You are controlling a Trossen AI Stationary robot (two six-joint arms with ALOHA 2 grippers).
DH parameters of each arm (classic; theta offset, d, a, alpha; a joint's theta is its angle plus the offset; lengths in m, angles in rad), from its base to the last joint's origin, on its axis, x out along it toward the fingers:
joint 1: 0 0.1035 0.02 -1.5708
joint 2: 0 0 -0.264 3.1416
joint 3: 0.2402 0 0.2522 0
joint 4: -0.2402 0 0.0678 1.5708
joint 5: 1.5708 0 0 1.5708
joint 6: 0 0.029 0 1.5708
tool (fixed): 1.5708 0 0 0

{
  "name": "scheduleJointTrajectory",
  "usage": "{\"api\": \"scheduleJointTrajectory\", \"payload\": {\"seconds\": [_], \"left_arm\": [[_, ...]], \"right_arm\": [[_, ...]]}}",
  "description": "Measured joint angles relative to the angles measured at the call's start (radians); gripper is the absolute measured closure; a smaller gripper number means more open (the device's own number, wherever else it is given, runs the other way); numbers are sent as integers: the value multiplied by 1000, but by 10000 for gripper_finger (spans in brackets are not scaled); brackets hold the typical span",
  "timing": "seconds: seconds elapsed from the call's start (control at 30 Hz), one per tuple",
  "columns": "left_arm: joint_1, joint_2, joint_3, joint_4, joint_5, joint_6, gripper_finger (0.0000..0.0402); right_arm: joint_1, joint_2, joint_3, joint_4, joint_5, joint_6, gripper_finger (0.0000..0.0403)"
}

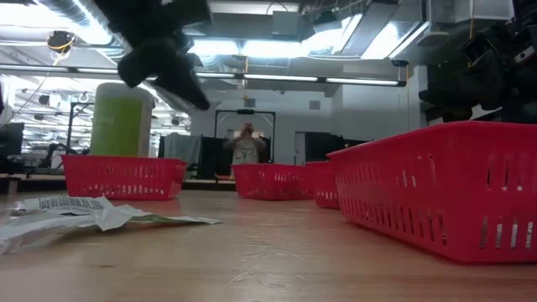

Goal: Pick & Place First Aid Supplies
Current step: Put the gray towelette pack into the red container

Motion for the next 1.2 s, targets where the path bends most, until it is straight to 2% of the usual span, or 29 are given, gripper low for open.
{"api": "scheduleJointTrajectory", "payload": {"seconds": [0.17,0.33,0.47,0.77,1.07,1.2], "left_arm": [[28,0,0,-170,7,-133,399],[62,0,0,-363,98,-291,399],[80,0,0,-467,122,-383,396],[81,0,0,-480,109,-412,385],[81,0,0,-473,88,-432,321],[78,0,0,-467,111,-432,296]], "right_arm": [[0,0,0,0,0,0,276],[0,0,0,0,0,1,276],[0,0,0,0,0,2,276],[0,0,0,0,0,1,276],[0,0,0,0,0,0,276],[0,0,0,0,0,0,276]]}}
